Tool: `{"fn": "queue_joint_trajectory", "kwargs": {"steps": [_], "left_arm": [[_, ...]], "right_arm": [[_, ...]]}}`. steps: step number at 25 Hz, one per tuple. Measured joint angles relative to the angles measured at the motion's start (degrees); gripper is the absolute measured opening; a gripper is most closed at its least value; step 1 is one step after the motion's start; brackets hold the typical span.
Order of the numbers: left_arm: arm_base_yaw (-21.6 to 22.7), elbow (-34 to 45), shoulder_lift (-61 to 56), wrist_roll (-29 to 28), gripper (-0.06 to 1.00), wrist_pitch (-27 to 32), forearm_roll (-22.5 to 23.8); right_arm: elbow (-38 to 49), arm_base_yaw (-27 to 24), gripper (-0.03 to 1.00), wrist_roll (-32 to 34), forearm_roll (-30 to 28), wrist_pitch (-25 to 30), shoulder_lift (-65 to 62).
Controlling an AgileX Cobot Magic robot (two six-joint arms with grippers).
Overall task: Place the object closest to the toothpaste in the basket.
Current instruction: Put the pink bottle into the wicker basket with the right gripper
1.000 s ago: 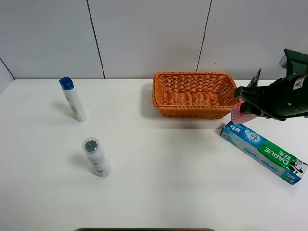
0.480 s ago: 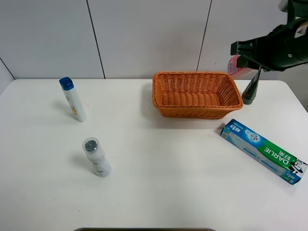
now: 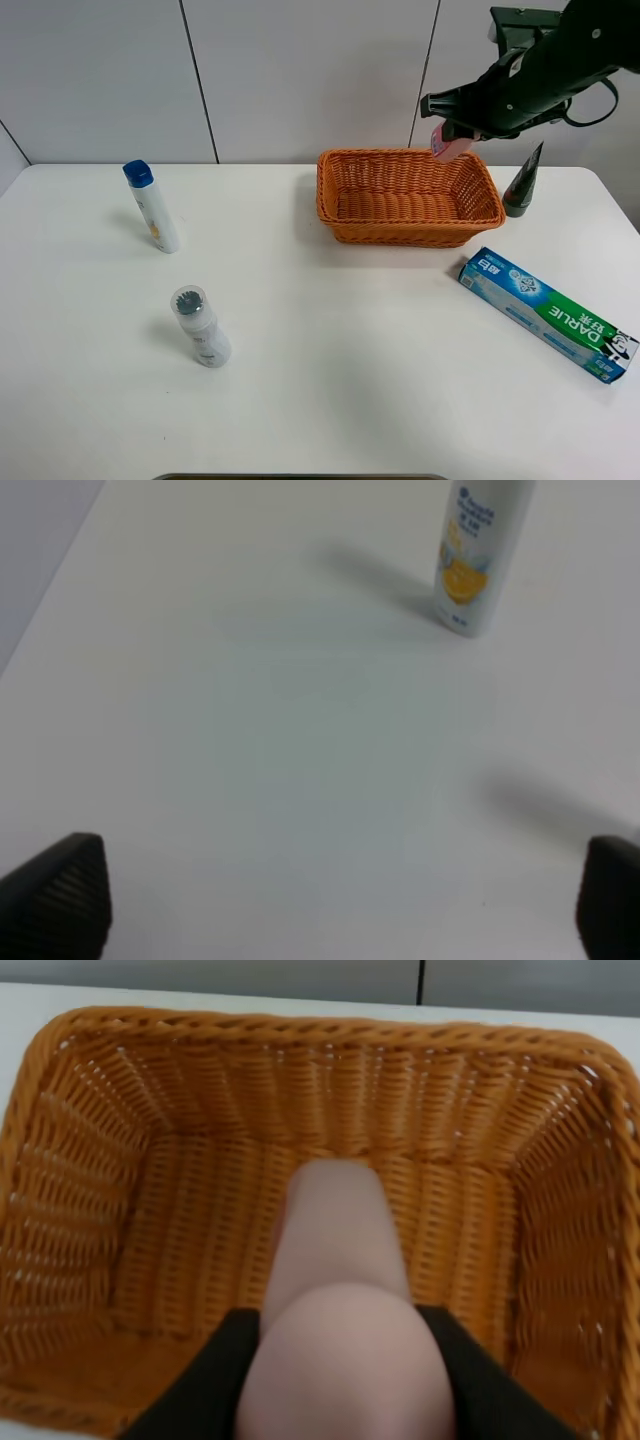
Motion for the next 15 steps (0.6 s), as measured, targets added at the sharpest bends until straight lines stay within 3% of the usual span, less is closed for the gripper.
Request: {"fn": "queue_joint_trajectory", "kwargs": {"steps": [9,15], "left_arm": [[0.00,0.00,0.00,-0.05,0.94,0.00,0.00],[0.00,0.00,0.00,0.00,0.94,0.00,0.00]], "right_arm": [[-7.74,0.19,0.37,-0.05,0.05,-3.21,12.39],[-8.16,0.19,0.37,-0.05,1.77,-5.99,18.78]]}}
